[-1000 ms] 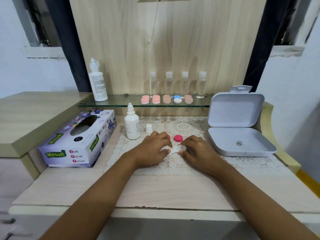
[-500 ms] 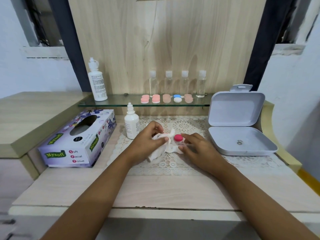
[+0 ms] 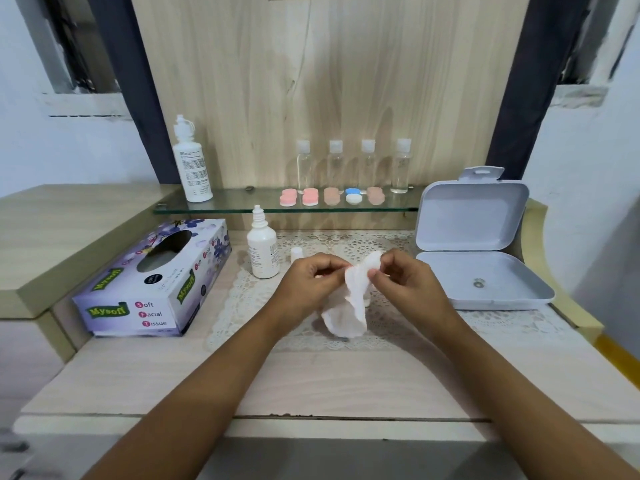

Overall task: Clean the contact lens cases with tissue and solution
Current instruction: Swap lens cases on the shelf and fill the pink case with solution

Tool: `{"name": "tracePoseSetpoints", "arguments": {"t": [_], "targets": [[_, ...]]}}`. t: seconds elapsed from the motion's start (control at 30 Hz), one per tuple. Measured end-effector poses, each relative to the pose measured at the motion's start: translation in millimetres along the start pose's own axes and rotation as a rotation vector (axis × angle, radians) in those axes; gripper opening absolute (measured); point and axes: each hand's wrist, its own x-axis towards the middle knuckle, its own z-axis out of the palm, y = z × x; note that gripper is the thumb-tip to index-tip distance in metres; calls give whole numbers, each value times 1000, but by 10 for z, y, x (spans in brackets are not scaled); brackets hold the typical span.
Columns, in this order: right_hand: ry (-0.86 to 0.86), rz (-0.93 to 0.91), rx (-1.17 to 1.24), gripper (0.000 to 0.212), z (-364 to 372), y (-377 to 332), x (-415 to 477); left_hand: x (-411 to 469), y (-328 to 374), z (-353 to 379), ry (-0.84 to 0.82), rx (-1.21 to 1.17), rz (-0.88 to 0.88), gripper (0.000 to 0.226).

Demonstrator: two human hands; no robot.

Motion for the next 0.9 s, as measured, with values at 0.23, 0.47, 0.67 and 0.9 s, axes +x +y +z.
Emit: {"name": "tracePoseSetpoints", "arguments": {"t": [0.23, 0.47, 0.67, 0.9], "targets": [[105, -34, -189, 14, -162, -13, 7, -5, -122, -112, -15, 450, 7, 19], [-153, -204, -687, 22, -57, 130, 32, -17, -152, -101, -183, 878, 15, 38], [-290, -57, -760, 36, -24, 88, -47, -5, -178, -91, -170, 892, 33, 33], [-358, -68, -846, 60, -27, 78, -48, 0, -201, -101, -180, 876, 64, 31]]}}
